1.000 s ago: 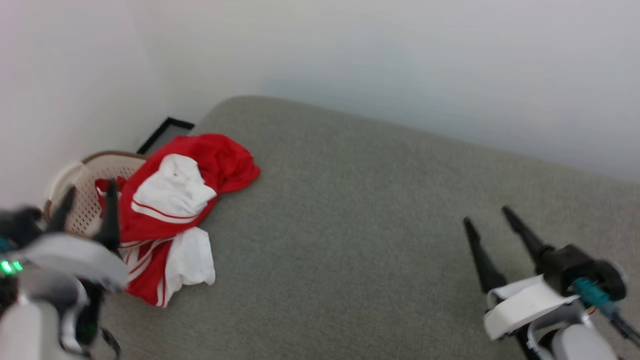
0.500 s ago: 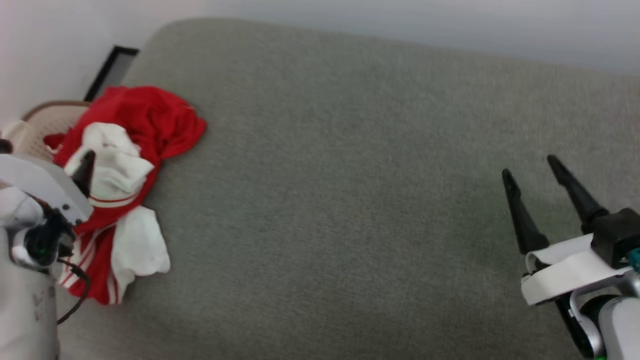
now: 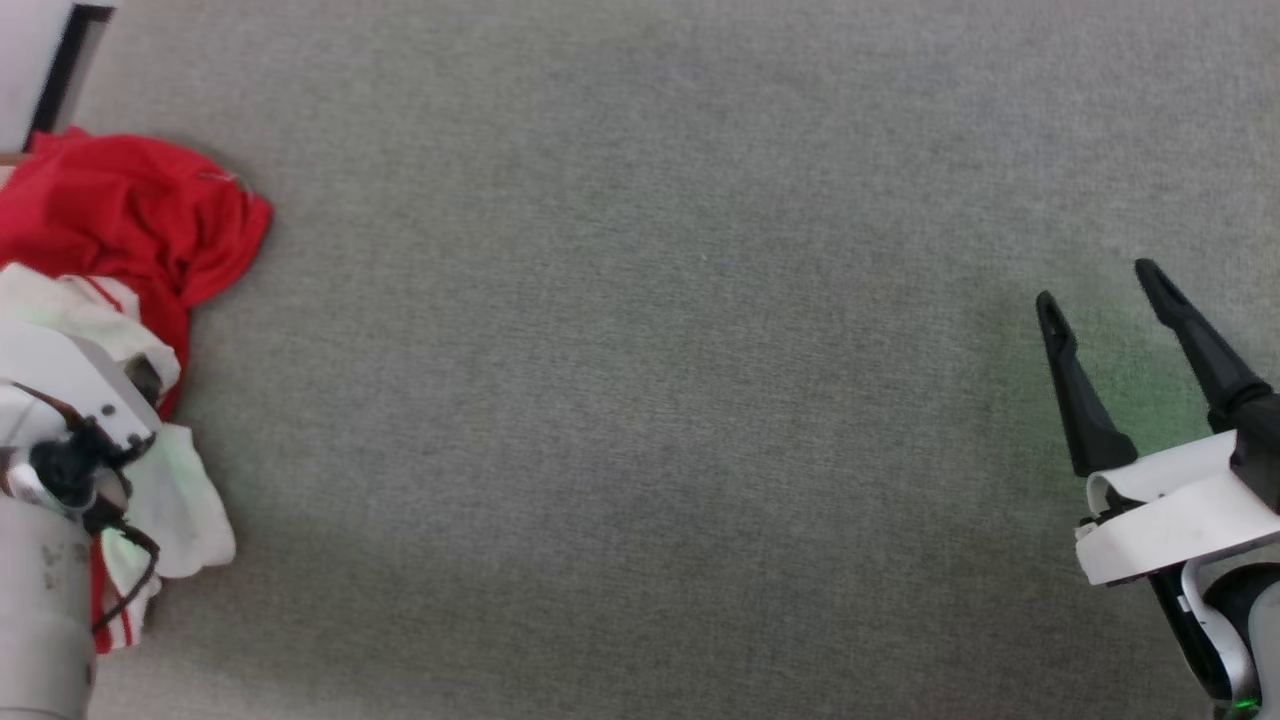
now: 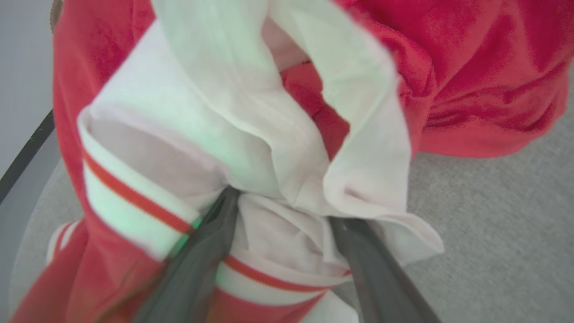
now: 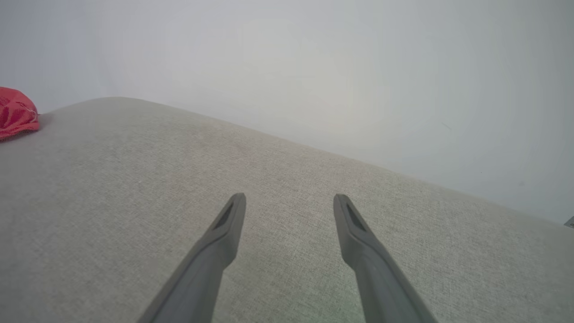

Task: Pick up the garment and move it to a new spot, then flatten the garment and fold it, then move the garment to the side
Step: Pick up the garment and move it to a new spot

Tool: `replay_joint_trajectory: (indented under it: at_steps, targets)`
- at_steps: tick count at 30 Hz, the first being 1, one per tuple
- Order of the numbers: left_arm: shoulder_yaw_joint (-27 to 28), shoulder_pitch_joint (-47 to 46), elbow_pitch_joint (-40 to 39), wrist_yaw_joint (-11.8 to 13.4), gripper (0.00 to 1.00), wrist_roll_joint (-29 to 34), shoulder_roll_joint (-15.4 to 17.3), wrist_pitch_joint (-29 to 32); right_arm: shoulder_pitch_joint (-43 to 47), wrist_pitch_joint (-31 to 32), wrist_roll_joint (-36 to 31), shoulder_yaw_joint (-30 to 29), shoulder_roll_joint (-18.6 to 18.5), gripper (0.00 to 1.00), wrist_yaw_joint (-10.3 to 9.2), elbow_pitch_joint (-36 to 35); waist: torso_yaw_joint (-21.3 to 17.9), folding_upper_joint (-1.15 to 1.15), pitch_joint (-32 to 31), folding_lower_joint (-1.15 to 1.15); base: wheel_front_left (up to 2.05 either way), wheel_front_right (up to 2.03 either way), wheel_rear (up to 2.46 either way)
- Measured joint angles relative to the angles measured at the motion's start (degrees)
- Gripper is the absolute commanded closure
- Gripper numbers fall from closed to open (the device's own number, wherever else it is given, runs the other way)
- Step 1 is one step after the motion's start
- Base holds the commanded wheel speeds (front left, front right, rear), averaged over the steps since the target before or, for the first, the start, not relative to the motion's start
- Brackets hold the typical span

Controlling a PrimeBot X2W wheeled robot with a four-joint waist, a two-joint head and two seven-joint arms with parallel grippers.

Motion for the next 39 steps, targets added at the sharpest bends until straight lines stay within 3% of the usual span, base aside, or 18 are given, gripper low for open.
replay_joint_trajectory:
  at_steps: [4, 5, 7, 8, 15, 27, 34, 39]
  targets:
    - [-0.19, -1.97, 3.59, -0.64, 0.0, -0.36, 0.3, -2.0, 0.17, 0.6, 0.01, -0.7, -0.1, 0.0, 0.0, -0.9, -0.86, 0.0, 1.36, 0.0, 0.0, 0.0, 0.0]
    - [-0.16, -2.33, 4.44, -0.74, 0.16, -0.36, 0.27, -2.59, 0.21, 0.67, 0.18, -0.78, -0.08, 0.0, 0.0, -0.96, -0.98, 0.0, 1.55, 0.0, 0.0, 0.0, 0.0]
    - [-0.43, -3.05, 5.82, -1.04, 0.82, -0.35, 0.21, -3.87, 0.22, 0.85, 0.29, -0.89, -0.03, 0.0, 0.0, -0.94, -0.99, 0.0, 1.64, 0.0, 0.0, 0.0, 0.0]
    - [-0.56, -3.29, 6.49, -1.04, 1.0, -0.27, 0.27, -4.82, 0.23, 0.86, 0.3, -0.89, 0.04, 0.0, 0.0, -0.91, -0.91, 0.0, 1.56, 0.0, 0.0, 0.0, 0.0]
    - [-2.68, -4.82, 8.7, -2.57, 1.0, 1.68, 1.57, -9.32, 0.46, 0.52, 0.57, -0.54, 1.13, 0.0, 0.0, 0.45, 0.04, 0.0, -0.69, 0.0, 0.0, 0.0, 0.0]
    - [-5.79, -11.05, 3.52, -5.01, 1.0, 4.38, 8.04, -17.26, 2.64, -3.25, 1.24, 0.59, 4.08, 0.0, 0.0, 5.81, 1.54, 0.0, -8.1, 0.0, 0.0, 0.0, 0.0]
    - [-8.57, -13.91, -4.21, -5.55, 1.0, 6.16, 10.51, -17.73, 4.02, -5.69, 1.89, 0.78, 6.28, 0.0, 0.0, 9.06, 2.11, 0.0, -13.36, 0.0, 0.0, 0.0, 0.0]
    - [-10.14, -14.53, -11.18, -5.76, 1.0, 6.36, 11.57, -14.01, 4.36, -6.72, 2.03, 1.11, 7.43, 0.0, 0.0, 10.36, 2.19, 0.0, -17.15, 0.0, 0.0, 0.0, 0.0]
